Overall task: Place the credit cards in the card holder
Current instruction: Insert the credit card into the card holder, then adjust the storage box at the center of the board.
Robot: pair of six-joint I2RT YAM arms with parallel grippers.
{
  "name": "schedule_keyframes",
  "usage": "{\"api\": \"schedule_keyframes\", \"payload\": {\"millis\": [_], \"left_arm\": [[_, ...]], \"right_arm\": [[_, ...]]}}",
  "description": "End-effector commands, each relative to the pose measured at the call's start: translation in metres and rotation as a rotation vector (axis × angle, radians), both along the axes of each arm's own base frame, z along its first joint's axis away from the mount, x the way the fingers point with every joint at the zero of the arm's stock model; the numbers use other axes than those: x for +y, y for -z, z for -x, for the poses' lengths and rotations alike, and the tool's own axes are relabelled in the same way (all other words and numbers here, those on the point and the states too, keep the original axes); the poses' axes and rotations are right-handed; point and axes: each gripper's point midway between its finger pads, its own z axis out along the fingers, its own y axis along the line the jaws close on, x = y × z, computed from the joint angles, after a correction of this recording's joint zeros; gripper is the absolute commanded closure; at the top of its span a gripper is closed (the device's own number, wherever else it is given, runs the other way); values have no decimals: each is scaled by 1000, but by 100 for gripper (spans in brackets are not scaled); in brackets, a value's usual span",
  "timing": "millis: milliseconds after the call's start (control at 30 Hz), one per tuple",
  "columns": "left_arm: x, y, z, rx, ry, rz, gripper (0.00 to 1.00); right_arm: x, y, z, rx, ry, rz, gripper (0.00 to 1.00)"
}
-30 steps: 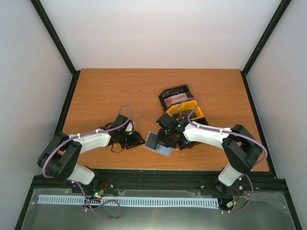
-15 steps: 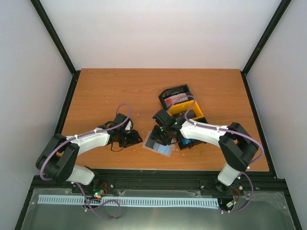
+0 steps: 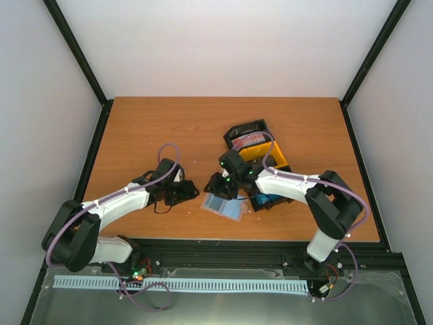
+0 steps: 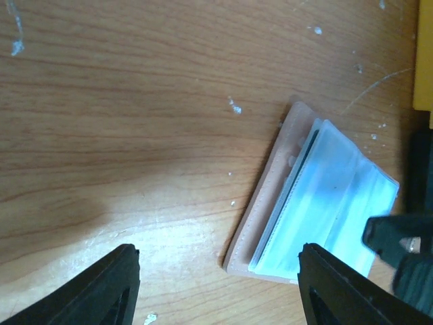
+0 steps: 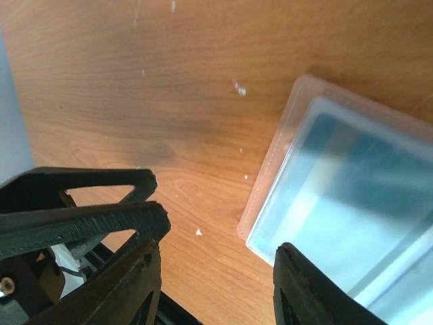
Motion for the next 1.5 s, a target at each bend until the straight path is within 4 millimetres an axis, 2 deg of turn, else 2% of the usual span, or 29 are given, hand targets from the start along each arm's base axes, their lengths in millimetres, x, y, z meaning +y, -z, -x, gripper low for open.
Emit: {"api": "schedule_keyframes", "payload": {"millis": [0,33,133,300,433,567,633,733,833,1033,1133,1300,1467], "left_arm": [[-5,-26,-14,-73,10,27,34],[-5,-29,-15,-80,13,25,33],[-4,-42,-21,-123,21,26,30],[-11,-71,-39,-201,42,47,26],[-20,-90,-50,-251,79,88,21],[-18,-98,-62,-273,85,93,18],[-14,-99,-69,-270,87,98,17],[-6,-100,-80,-267,84,107,13],[-4,-97,-90,-253,108,118,10],[-32,-93,-107,-206,197,225,11],[-45,-83,-126,-185,217,259,15],[-54,-64,-162,-166,231,209,21],[-51,-47,-184,-148,222,155,22]], "right_arm": [[-12,-42,-21,-177,-68,-58,53],[-21,-51,-28,-214,-74,-35,52],[-67,-67,-52,-294,-49,104,49],[-142,-76,-85,-350,-13,296,45],[-175,-77,-105,-371,-39,389,42],[-187,-73,-124,-371,-64,463,39],[-185,-72,-133,-372,-78,469,38],[-170,-76,-148,-379,-96,420,37],[-160,-81,-169,-395,-84,401,37],[-148,-68,-211,-391,-64,428,36],[-144,-64,-231,-395,-70,451,37],[-123,-53,-240,-373,-165,439,38],[-103,-37,-241,-350,-170,443,38]]}}
